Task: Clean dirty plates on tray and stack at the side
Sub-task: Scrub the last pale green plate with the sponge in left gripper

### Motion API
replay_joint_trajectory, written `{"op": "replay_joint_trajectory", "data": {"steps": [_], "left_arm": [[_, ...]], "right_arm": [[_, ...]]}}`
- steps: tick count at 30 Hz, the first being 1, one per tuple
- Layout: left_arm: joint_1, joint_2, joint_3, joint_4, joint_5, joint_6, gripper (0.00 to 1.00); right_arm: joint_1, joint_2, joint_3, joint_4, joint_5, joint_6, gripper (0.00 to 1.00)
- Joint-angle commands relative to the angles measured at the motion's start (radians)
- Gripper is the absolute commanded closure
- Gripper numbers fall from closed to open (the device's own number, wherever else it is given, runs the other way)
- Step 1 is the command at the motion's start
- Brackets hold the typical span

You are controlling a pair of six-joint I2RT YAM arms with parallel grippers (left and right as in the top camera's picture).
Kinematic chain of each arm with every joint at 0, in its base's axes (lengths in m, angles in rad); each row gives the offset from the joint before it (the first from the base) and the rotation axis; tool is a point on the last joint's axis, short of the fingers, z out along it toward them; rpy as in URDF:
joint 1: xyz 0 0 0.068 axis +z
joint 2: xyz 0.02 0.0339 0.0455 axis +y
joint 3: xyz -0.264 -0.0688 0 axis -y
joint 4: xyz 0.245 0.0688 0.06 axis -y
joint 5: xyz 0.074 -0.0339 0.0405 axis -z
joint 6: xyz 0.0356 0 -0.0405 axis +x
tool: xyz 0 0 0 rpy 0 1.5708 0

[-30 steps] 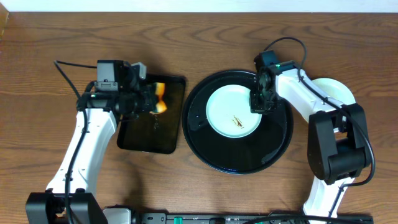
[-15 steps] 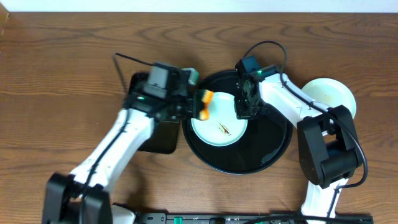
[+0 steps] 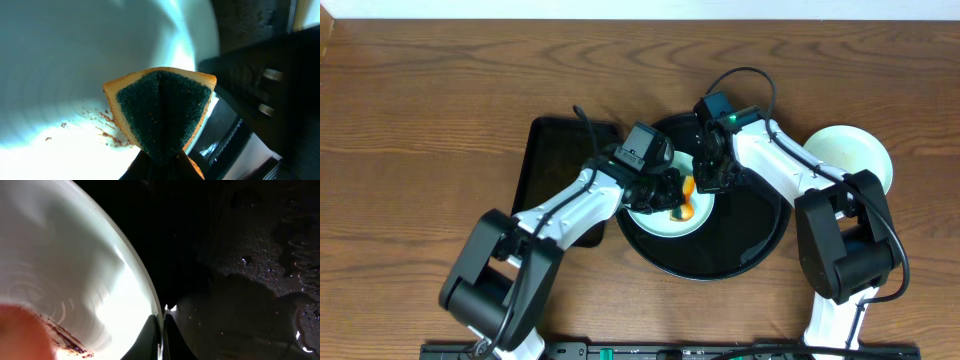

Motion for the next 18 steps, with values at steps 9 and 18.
{"op": "replay_joint_trajectory", "data": {"steps": [9,18], "left_arm": [[-0.005,0.034,0.002,0.045,0.01,-0.045,0.93],[-0.056,0.069,0.002,0.097,-0.004,-0.045,0.92]], "right_arm": [[0.009,-0.018,-0.009,-0.001,0.001,0.011,0.99],[0.009,-0.018,-0.009,-0.002,0.001,0.011,0.99]]}}
